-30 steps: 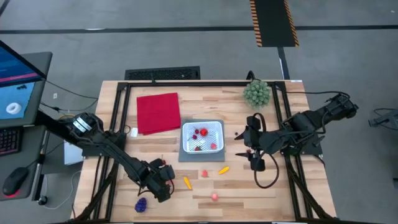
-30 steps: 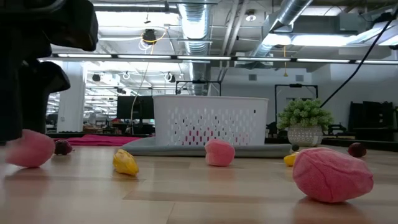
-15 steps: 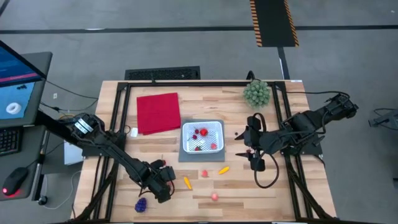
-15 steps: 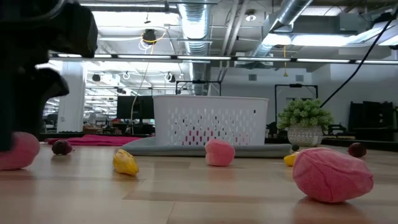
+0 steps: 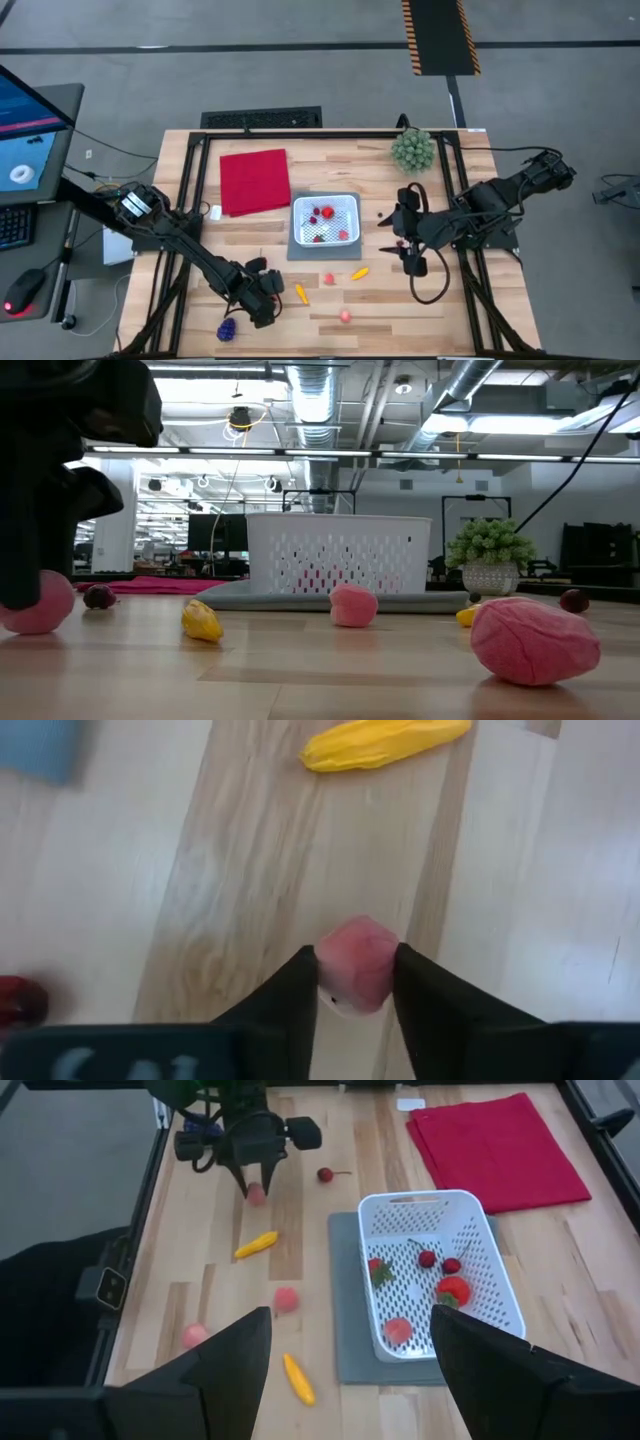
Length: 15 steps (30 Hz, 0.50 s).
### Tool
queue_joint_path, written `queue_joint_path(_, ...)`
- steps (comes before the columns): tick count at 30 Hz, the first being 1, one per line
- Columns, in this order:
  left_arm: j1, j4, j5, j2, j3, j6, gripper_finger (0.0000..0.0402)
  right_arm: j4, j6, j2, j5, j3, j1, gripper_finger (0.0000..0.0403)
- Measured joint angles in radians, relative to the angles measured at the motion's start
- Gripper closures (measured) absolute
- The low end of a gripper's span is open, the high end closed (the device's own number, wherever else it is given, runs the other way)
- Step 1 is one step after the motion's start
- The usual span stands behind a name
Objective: Pick and placing Produce into tupperware
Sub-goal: Put the top left peach into the white basket
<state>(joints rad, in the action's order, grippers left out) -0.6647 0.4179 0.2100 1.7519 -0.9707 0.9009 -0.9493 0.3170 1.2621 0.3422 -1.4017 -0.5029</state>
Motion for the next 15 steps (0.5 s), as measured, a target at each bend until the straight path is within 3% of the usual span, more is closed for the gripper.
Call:
queue_joint_path(3,0.000,-0.001,0.007,-0.002,0.000,-0.024,0.0319,0.000,0.005,0.000,0.000,0.000,-0.006,0.0108)
queue_joint_path(7,0.000,-0.006,0.031,-0.027,0.002,-0.067,0.0306,0.000,0.008,0.000,0.001,0.000,-0.017,0.0108)
queue_joint_path(15,0.010,-0.012,0.208,-0.206,0.002,-0.200,0.0289,0.000,0.024,0.000,0.001,0.000,-0.020,0.0108)
